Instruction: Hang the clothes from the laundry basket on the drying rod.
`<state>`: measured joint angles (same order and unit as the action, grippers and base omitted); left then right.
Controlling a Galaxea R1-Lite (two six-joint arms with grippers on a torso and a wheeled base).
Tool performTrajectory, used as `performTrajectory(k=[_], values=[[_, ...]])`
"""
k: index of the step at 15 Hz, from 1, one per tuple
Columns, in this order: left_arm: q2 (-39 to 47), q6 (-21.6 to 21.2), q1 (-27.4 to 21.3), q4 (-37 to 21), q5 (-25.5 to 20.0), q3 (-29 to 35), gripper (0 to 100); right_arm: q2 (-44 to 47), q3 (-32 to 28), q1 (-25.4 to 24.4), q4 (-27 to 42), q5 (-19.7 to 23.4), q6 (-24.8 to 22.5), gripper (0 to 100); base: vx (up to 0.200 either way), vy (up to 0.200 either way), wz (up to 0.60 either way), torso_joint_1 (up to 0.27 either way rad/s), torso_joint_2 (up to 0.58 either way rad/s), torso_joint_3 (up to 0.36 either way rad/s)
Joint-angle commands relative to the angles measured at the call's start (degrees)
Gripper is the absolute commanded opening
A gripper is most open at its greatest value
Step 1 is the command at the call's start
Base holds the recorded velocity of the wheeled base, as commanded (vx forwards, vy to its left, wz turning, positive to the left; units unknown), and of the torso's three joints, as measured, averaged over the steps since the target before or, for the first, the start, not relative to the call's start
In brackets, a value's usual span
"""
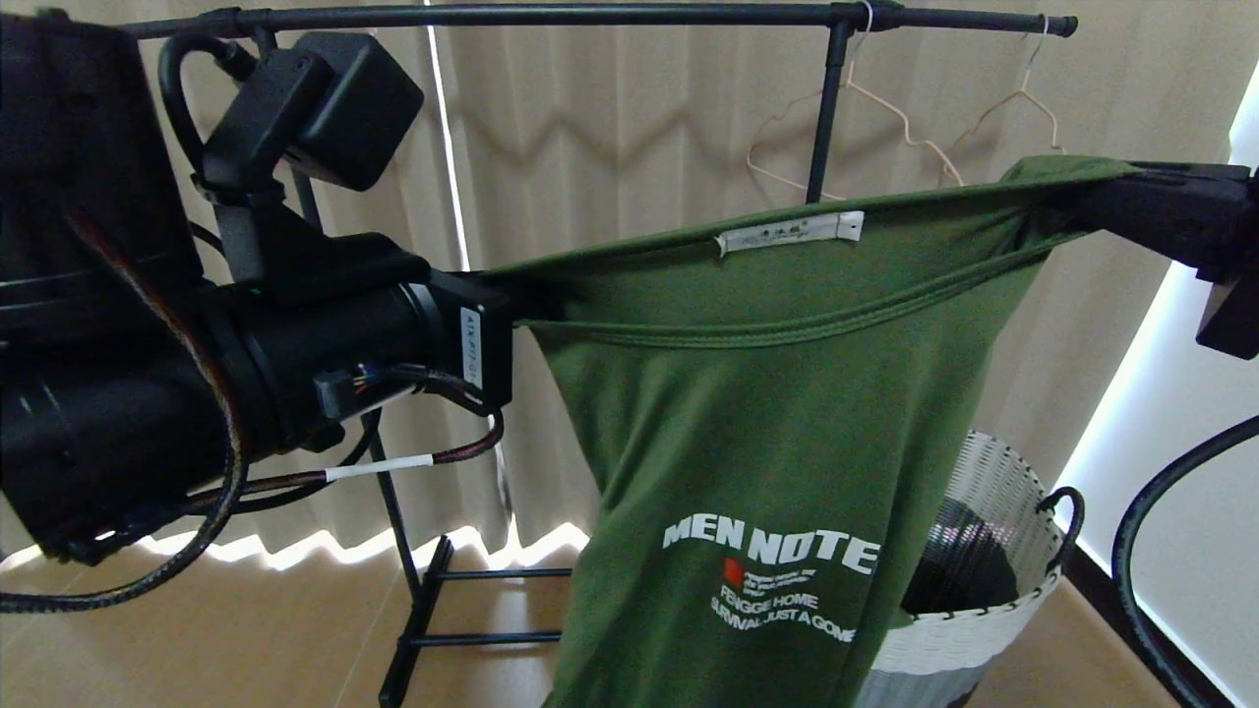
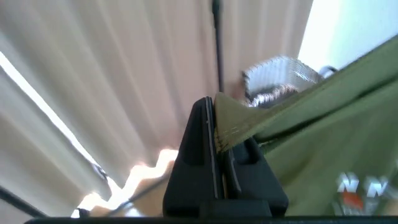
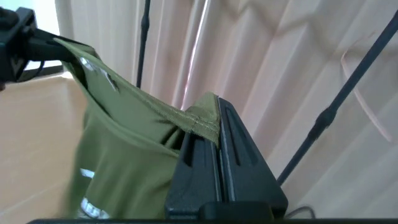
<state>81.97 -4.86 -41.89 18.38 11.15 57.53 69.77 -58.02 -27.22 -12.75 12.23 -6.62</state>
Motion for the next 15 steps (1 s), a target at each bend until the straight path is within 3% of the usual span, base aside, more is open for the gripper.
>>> performTrajectory(k=[1,5,9,11,13,15], values=[[-0.06,-0.67,0.84,-0.01,0.10,0.48,0,1.16,0.10,-0.02,-0.26,-0.01,-0.06,0,0.000,0.000,0.00,0.000,0.00,0.000],[-0.06,-1.73,0.84,-0.37,0.10,4.79,0,1.86,0.18,0.06,-4.12,-0.01,-0.06,0,0.000,0.000,0.00,0.000,0.00,0.000],[1.61,-3.93,0.84,-0.54,0.54,1.80,0,1.78,1.33,2.00,-4.30,-0.36,-0.06,0,0.000,0.000,0.00,0.000,0.00,0.000],[2.76,-4.54,0.93,-1.07,0.54,3.73,0,1.95,1.41,2.08,-4.04,-0.45,-0.06,0,0.000,0.000,0.00,0.000,0.00,0.000],[3.11,-4.72,1.98,-7.48,0.18,7.51,0,2.13,2.47,2.44,-4.04,-0.89,-0.06,0,0.000,0.000,0.00,0.000,0.00,0.000],[3.28,-4.36,2.07,-9.95,-0.08,9.18,0,2.83,3.26,3.58,-4.56,-1.24,0.03,0,0.000,0.000,0.00,0.000,0.00,0.000]])
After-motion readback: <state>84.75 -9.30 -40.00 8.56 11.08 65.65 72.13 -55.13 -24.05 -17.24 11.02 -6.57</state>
